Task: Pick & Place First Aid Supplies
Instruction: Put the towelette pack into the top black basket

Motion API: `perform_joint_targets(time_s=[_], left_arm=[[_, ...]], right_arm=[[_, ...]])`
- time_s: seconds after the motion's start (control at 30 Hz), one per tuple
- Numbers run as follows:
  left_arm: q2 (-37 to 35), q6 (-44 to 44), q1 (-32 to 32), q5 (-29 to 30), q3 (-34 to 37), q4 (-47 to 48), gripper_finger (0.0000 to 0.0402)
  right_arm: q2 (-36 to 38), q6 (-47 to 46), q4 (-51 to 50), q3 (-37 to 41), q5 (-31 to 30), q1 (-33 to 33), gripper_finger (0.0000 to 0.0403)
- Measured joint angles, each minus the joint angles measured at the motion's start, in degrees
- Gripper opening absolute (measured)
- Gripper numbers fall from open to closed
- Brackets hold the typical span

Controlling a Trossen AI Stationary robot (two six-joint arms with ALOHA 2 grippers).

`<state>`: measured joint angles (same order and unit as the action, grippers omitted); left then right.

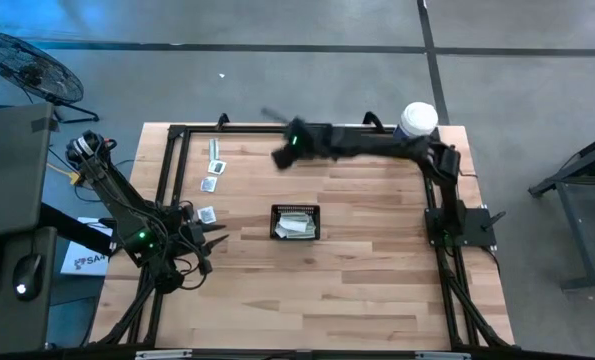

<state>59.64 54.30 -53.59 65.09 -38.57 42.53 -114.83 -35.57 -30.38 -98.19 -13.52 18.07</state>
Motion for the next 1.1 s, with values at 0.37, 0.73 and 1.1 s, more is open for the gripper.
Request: perform_joint_targets(time_s=[0.37,0.73,1.1], left_arm=[[0.0,0.1,0.0,0.5,0.0,-1.5,0.0113],[-3.5,0.0,0.0,-8.2,0.0,-0.7,0.0113],[-6.5,7.8,0.5,-19.9,2.6,-2.6,0.0116]], right_arm=[[-0.3,-2.0,1.5,0.0,-16.4,-25.9,0.0071],[-0.3,-6.2,3.3,0.0,-24.7,-41.3,0.0071],[-0.3,-6.5,4.3,0.0,-32.9,-46.7,0.0071]])
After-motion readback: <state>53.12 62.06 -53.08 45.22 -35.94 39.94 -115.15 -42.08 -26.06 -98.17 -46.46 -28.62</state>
